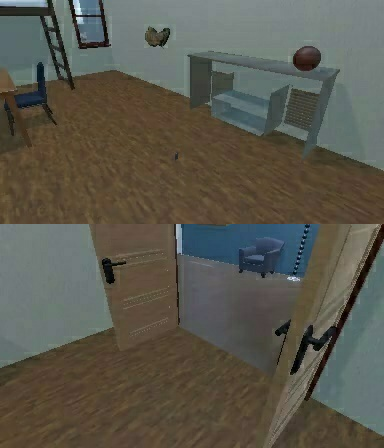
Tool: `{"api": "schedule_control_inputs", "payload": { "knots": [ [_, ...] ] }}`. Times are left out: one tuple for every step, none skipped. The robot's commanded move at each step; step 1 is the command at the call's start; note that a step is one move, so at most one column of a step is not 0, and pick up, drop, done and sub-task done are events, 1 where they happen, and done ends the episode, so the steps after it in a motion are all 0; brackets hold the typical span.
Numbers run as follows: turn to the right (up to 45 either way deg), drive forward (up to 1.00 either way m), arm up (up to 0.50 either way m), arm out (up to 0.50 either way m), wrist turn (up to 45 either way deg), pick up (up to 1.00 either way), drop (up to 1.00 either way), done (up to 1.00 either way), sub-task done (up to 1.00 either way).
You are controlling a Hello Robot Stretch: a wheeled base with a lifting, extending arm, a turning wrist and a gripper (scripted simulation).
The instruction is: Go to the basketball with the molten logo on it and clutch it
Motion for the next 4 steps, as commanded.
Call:
{"api": "schedule_control_inputs", "payload": {
  "knots": [
    [0.0,0.2,0.0,0.0,0.0,0.0,0.0,0.0,0.0],
    [-45.0,0.0,0.0,0.0,0.0,0.0,0.0,0.0,0.0],
    [-15.0,0.0,0.0,0.0,0.0,0.0,0.0,0.0,0.0],
    [0.0,0.25,0.0,0.0,0.0,0.0,0.0,0.0,0.0]
  ]
}}
